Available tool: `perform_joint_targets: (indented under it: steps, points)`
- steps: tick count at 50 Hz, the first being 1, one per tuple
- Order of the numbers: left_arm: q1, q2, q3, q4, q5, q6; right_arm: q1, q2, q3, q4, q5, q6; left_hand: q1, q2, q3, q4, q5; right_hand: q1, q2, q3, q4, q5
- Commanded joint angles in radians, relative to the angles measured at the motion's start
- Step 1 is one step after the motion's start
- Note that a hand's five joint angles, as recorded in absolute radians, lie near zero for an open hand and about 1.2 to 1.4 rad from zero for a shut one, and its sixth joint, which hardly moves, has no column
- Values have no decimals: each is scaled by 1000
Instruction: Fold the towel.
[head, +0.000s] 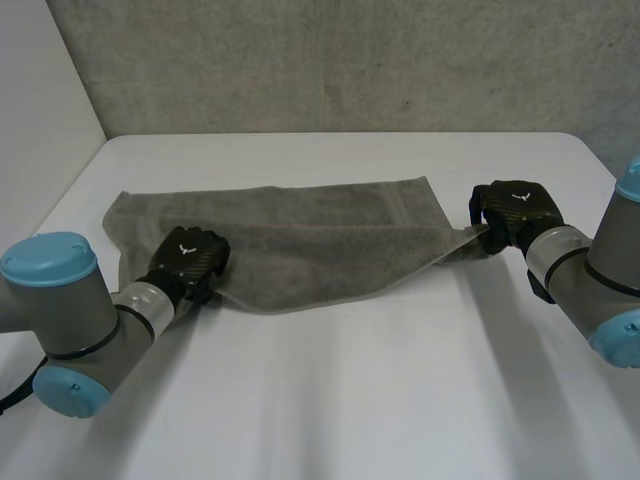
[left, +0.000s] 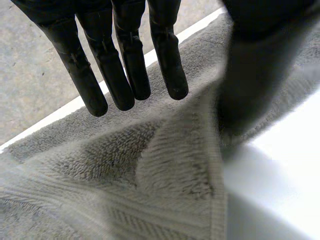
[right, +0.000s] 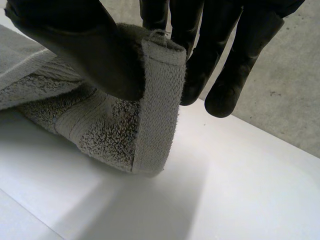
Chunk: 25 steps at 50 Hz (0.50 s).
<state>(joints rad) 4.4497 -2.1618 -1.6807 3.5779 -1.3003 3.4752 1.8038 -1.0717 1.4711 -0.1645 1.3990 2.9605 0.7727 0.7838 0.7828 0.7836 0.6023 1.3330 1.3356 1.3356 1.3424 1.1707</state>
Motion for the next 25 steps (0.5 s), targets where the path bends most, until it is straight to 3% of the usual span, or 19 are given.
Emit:
perform_joint_targets:
  steps: [1, 25]
  points:
    - [8, 3, -1, 2, -69, 4, 0, -1, 0, 0, 0, 0, 22, 11, 12, 11, 18, 63, 61, 61, 54, 51]
    - [72, 60, -25, -16, -83, 5, 0, -1, 2, 2, 0, 0, 10, -1, 0, 0, 6, 63, 61, 61, 54, 51]
